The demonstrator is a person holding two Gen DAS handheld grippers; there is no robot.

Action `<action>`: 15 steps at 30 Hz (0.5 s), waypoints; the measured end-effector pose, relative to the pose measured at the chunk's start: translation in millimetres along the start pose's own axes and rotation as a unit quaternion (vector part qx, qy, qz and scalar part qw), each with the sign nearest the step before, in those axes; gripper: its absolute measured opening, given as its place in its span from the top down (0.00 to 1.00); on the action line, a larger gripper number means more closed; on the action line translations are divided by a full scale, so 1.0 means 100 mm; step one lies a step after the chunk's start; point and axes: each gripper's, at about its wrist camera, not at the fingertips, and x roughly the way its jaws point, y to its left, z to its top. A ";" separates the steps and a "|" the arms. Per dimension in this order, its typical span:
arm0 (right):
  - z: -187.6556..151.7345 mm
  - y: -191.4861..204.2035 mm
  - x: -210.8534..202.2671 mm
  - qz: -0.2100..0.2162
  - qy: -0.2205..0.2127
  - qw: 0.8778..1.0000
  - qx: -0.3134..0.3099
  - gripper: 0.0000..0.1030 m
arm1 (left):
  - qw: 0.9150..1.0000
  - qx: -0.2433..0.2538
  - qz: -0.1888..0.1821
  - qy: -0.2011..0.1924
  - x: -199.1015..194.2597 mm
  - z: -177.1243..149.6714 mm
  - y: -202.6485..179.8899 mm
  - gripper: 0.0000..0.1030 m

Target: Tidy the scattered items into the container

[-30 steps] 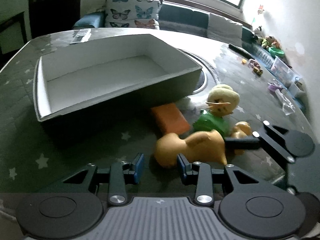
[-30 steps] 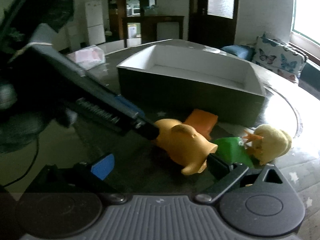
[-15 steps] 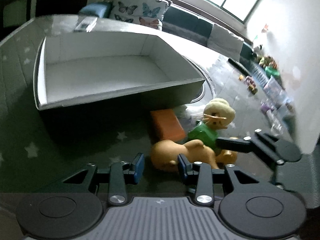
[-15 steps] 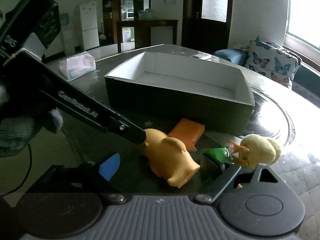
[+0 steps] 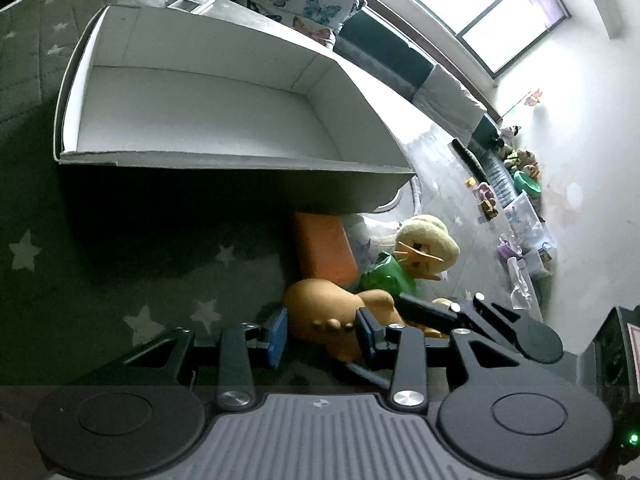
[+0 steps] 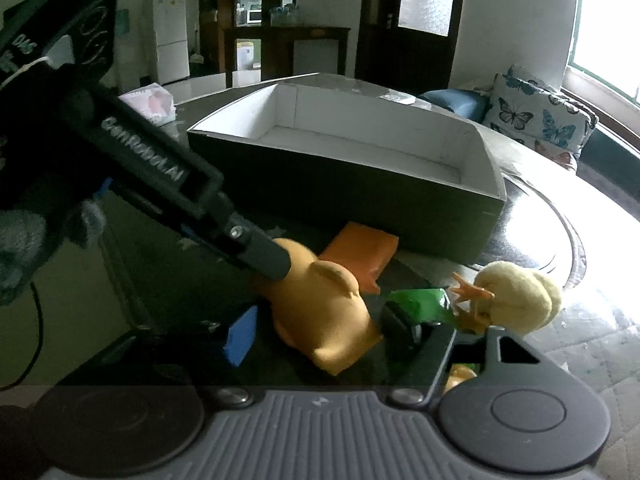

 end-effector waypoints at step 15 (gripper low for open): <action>0.06 0.02 0.13 0.029 0.003 0.999 0.025 0.50 | 0.995 -0.097 0.007 -0.010 0.08 0.08 0.15 0.62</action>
